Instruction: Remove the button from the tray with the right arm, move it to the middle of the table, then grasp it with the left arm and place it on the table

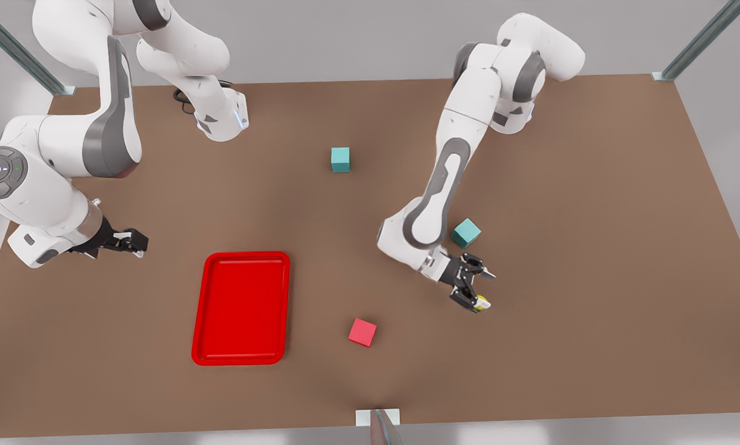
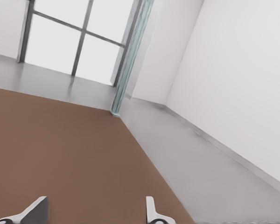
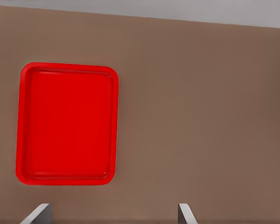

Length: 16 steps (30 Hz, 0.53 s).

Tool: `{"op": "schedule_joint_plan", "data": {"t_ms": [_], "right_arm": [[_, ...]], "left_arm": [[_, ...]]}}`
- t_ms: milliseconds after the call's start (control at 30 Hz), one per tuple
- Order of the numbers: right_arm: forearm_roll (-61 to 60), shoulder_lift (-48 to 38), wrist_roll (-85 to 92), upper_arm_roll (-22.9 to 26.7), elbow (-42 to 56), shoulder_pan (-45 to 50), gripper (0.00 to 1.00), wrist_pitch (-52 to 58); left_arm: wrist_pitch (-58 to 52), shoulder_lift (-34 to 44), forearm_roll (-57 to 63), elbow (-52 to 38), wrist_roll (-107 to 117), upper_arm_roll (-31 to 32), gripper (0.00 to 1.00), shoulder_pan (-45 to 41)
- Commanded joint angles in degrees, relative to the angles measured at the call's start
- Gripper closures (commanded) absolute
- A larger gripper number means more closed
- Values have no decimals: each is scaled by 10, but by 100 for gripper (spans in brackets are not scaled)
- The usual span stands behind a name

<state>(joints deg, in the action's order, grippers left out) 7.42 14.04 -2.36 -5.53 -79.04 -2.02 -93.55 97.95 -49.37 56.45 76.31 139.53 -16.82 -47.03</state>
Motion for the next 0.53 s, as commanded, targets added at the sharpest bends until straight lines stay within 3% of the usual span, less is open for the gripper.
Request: {"op": "schedule_joint_plan", "data": {"t_ms": [0,33,67,100,133,200,300,500], "right_arm": [[0,-1,1,0,0,0,0,0],[0,-1,1,0,0,0,0,0],[0,-1,1,0,0,1,0,0],[0,-1,1,0,0,1,0,0],[0,-1,1,0,0,1,0,0],[0,-1,1,0,0,1,0,0],[1,-1,1,0,0,2,0,0],[7,-1,1,-3,0,2,0,0]], "left_arm": [[17,26,-364,-51,-1216,-2,0,42],[-33,57,-621,-78,-1420,-19,0,98],[-156,83,-664,-118,-1545,-31,0,125],[-224,111,-662,-155,-1566,-35,0,144],[-231,188,-608,-145,-1560,-30,0,157],[-227,320,-550,-79,-1543,33,0,217],[-130,474,-527,95,-1545,57,0,246],[-152,490,-531,118,-1665,73,0,262]]}}
